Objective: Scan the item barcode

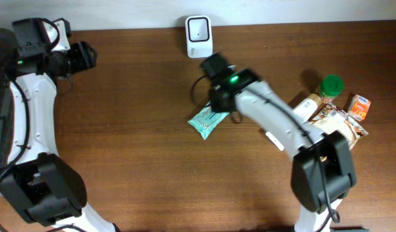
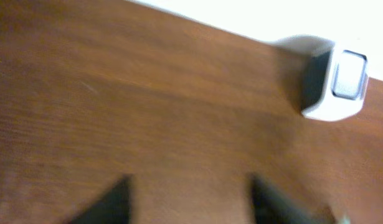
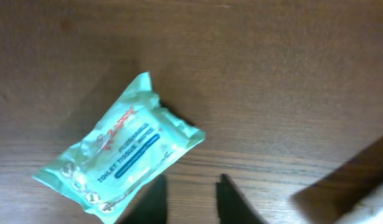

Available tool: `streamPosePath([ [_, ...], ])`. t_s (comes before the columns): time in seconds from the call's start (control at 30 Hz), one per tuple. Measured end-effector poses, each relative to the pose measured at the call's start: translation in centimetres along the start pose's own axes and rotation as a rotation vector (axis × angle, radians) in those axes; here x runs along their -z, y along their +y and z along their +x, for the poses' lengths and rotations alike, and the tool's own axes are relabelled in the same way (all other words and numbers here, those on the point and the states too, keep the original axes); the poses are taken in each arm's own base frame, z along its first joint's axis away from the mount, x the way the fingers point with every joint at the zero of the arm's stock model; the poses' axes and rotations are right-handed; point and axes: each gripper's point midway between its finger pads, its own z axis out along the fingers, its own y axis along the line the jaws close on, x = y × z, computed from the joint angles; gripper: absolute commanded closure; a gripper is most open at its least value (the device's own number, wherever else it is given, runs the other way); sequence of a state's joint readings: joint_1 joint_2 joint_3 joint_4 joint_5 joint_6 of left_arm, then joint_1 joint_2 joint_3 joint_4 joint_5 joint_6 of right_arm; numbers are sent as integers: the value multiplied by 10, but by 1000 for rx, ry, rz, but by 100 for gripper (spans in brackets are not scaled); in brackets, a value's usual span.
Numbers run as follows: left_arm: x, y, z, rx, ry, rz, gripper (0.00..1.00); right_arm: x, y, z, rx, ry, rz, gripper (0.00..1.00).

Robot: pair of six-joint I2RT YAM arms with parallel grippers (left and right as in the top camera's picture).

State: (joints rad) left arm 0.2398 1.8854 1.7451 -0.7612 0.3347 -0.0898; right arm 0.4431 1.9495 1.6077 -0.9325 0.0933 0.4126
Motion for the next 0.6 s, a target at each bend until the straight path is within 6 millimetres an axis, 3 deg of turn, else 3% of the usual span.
streamPosePath([
  [0.1, -22, -27, 32, 5, 129, 60, 100, -4, -23, -12, -113, 42, -122, 71],
  [0.17, -35, -46, 51, 5, 198, 99, 100, -8, -28, -14, -148, 68, -182, 70],
  [0.3, -69, -118, 112, -20, 382, 209, 100, -34, -18, -6, -148, 167, -346, 61],
  [0.4, -85, -157, 151, -7, 470, 239, 100, -48, -8, 6, -129, 226, -399, 51],
  [0.47, -96, -179, 174, 5, 501, 254, 100, -48, -5, 8, -122, 235, -419, 50],
  [0.5, -101, -187, 184, 14, 512, 260, 99, -47, -4, 8, -118, 235, -428, 50],
  [0.6, -116, -199, 216, 56, 571, 249, 80, -46, -2, 8, -116, 240, -440, 49],
])
